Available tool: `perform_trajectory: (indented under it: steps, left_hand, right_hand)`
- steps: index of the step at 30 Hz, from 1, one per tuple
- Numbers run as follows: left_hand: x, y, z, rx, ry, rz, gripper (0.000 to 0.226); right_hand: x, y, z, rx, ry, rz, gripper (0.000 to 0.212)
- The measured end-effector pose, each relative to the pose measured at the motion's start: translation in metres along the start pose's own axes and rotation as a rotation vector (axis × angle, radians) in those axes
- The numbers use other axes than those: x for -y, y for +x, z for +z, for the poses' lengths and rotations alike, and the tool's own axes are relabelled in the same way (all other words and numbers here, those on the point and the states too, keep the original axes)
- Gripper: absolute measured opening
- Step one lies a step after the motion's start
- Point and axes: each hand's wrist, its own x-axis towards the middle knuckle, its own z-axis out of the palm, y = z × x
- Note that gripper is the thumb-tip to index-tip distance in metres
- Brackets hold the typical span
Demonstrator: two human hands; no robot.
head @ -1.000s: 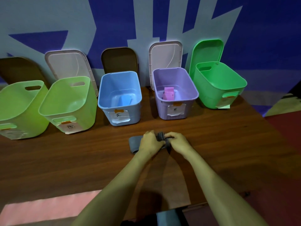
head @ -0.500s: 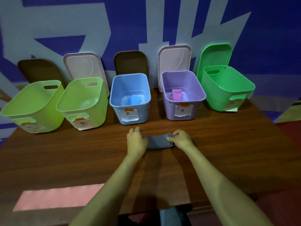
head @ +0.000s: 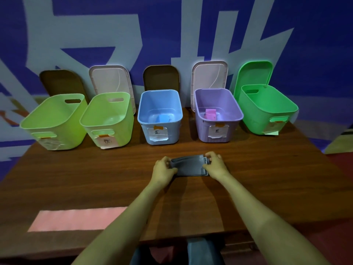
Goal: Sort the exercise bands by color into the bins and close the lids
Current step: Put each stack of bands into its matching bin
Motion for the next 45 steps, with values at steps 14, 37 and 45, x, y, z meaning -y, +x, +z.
perform_trajectory:
  steps: [14,37,45]
  left_hand:
    - [-0.023,-0.059,-0.063,-0.080,0.173,0.606,0.044]
    - [0.043,-0.030,-0.147,0.021,-0.432,0.220,0.042]
    - [0.037,0.044,-0.208,-0.285,-0.514,0.039,0.025]
  right_hand:
    - [0.068,-0.085,-0.022,0.186,0.004,-0.664,0.036]
    - [0.231,-0.060,0.029,0.305,0.264,-0.649,0.019]
    - [0.330,0.033,0.078,0.501,0.384,-0.456,0.032]
